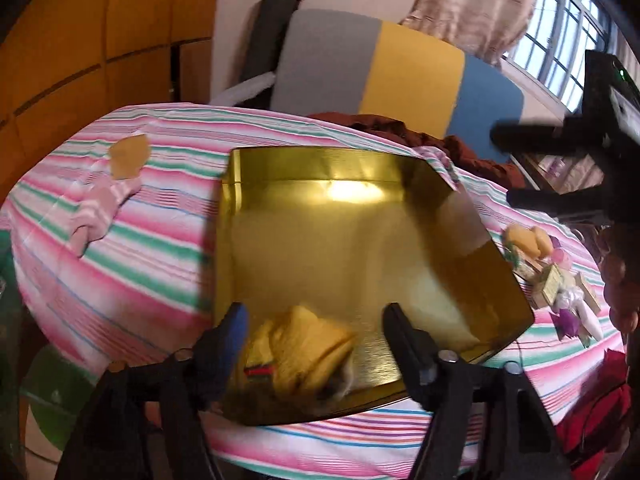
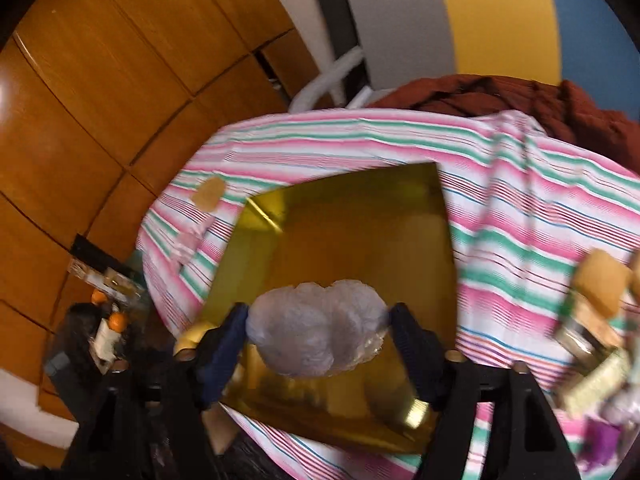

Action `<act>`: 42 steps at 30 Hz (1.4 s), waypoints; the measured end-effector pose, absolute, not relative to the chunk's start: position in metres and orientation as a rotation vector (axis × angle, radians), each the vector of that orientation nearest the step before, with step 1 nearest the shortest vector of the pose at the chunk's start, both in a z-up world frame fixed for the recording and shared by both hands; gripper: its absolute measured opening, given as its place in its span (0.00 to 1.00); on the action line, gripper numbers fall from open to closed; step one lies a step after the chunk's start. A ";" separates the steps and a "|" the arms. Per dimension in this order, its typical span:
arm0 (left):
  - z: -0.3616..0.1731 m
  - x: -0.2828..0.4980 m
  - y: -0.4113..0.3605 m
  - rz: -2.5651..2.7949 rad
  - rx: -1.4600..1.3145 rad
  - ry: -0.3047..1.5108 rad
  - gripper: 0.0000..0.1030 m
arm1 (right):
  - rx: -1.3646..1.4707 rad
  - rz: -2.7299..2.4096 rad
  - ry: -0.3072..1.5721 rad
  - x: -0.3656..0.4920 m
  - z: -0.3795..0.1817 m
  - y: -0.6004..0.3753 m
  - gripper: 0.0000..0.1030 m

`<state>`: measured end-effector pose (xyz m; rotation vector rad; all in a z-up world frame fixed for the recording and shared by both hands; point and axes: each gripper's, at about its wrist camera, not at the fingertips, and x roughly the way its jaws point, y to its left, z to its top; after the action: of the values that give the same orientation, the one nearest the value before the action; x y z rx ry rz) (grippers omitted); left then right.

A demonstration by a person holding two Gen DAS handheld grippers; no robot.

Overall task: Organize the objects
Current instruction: 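Release the glove and the wrapped ball into the gold tray with both tools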

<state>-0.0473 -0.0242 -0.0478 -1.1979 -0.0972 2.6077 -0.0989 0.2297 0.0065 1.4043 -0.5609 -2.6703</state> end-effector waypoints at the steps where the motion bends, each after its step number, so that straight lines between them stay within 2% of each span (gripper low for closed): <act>1: -0.047 -0.045 -0.028 2.626 -1.192 -0.099 0.78 | 1.385 -2.670 -0.576 -0.103 0.007 0.227 0.98; 5: -0.045 -0.039 -0.033 2.654 -1.174 -0.096 0.79 | 1.340 -2.673 -0.579 -0.111 0.008 0.213 1.00; 13: -0.019 -0.039 -0.033 2.755 -1.123 -0.074 0.79 | 1.398 -2.696 -0.461 -0.084 -0.008 0.209 1.00; 29: -0.002 -0.030 -0.017 2.786 -1.106 -0.063 0.79 | 1.237 -3.027 -0.059 -0.041 0.003 0.194 1.00; 38: -0.002 -0.026 -0.013 2.772 -1.093 -0.087 0.79 | 1.195 -3.094 0.048 -0.027 0.000 0.189 1.00; 42: -0.001 -0.027 -0.016 2.747 -1.079 -0.137 0.79 | 1.196 -3.108 0.037 -0.023 -0.001 0.191 1.00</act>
<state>-0.0265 -0.0162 -0.0006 -1.0790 -0.1369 2.7469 -0.0228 0.1911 -0.0006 1.1956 0.0369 -3.1078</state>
